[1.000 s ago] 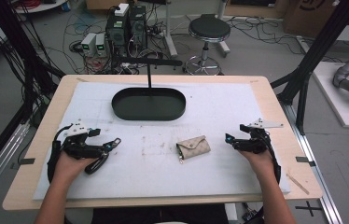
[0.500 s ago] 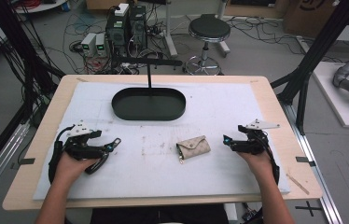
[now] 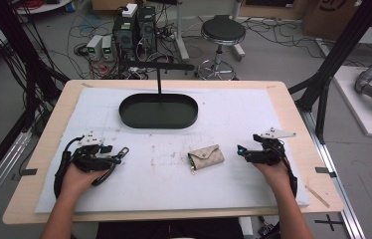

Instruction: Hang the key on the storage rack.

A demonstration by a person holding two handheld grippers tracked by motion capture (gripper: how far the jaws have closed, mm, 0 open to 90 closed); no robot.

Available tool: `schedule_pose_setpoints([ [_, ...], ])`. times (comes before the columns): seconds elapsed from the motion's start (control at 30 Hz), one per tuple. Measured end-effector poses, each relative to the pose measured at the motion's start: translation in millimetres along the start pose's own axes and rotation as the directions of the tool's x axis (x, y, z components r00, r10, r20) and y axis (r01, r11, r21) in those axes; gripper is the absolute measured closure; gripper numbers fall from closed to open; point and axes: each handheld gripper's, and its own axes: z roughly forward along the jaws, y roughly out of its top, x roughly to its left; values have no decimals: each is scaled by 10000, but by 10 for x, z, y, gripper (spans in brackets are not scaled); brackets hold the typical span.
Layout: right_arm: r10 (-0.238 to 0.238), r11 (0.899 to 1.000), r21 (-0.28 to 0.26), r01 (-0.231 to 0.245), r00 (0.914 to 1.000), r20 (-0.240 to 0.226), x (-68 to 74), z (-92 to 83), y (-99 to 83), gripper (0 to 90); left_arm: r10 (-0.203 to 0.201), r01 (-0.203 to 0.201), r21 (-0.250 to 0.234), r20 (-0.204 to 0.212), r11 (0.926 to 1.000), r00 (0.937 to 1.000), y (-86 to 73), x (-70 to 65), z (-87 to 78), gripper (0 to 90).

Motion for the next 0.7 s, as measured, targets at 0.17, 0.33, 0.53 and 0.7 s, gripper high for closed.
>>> schedule_pose_setpoints([
  [0.17, 0, 10000, 62, 0, 10000, -1, 0, 4, -2, 174, 101, -102, 215, 55, 9997, 9999, -10, -20, 31, 486],
  [0.33, -36, 10000, 85, 36, 10000, 24, -3, 9, -6, 174, 53, -56, 394, 86, 9992, 9999, -14, -24, 44, 514],
  [0.53, 16, 10000, 94, -16, 10000, 28, -7, 11, -7, 174, 162, -160, 415, -43, 9990, 9999, -26, -38, 46, 553],
  [0.7, -39, 9999, 141, 38, 10000, 20, -3, 16, -10, 174, 279, -271, 361, -222, 9990, 9994, -41, -62, 46, 575],
])
